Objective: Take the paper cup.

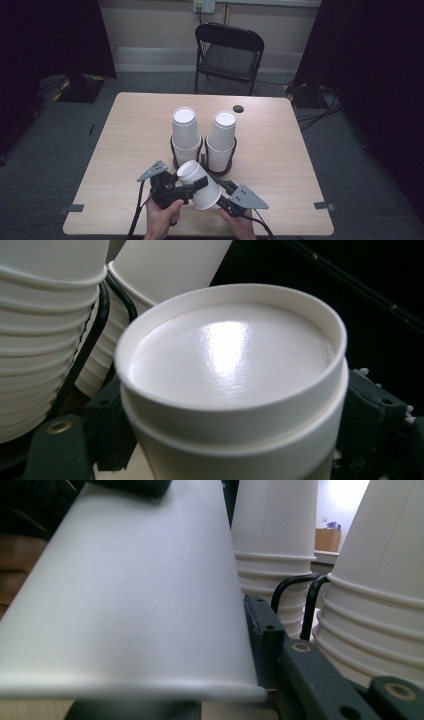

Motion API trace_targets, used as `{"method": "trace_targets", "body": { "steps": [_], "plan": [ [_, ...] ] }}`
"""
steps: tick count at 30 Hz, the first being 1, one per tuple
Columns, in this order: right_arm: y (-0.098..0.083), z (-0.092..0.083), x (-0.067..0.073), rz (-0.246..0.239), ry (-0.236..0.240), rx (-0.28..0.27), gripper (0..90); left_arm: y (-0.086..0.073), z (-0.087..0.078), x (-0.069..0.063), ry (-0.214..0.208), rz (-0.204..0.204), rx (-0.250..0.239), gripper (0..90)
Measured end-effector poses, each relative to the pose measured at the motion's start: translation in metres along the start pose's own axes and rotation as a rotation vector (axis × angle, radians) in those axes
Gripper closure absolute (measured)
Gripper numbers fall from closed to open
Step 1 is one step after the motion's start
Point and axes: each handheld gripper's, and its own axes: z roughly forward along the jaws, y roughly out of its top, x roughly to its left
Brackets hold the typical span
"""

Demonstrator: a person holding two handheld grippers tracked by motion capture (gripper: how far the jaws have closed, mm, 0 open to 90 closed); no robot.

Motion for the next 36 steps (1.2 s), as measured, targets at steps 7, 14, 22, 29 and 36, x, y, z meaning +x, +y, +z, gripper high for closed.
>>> {"method": "trace_targets", "body": {
  "steps": [7, 14, 22, 29, 36],
  "plan": [
    [0.0017, -0.0023, 0.0016, -0.014, 0.02, -0.019, 84.0, 0.0023, -0.0023, 0.005, 0.002, 0.027, 0.0, 11.7],
    [0.0013, -0.0025, 0.0004, -0.029, 0.026, -0.019, 84.4, 0.0005, -0.0027, 0.0054, 0.003, 0.062, -0.009, 10.0],
    [0.0009, -0.0049, -0.0002, -0.021, 0.014, -0.03, 85.0, -0.0022, -0.0019, 0.0091, -0.01, 0.058, -0.025, 8.4],
    [0.0014, -0.005, 0.0004, -0.02, 0.013, -0.049, 84.9, -0.0029, -0.0049, 0.007, -0.026, 0.093, -0.04, 7.4],
    [0.0011, -0.0071, -0.0005, -0.015, -0.002, -0.07, 85.3, -0.0043, -0.0062, 0.0067, -0.041, 0.128, -0.072, 5.6]
  ]
}}
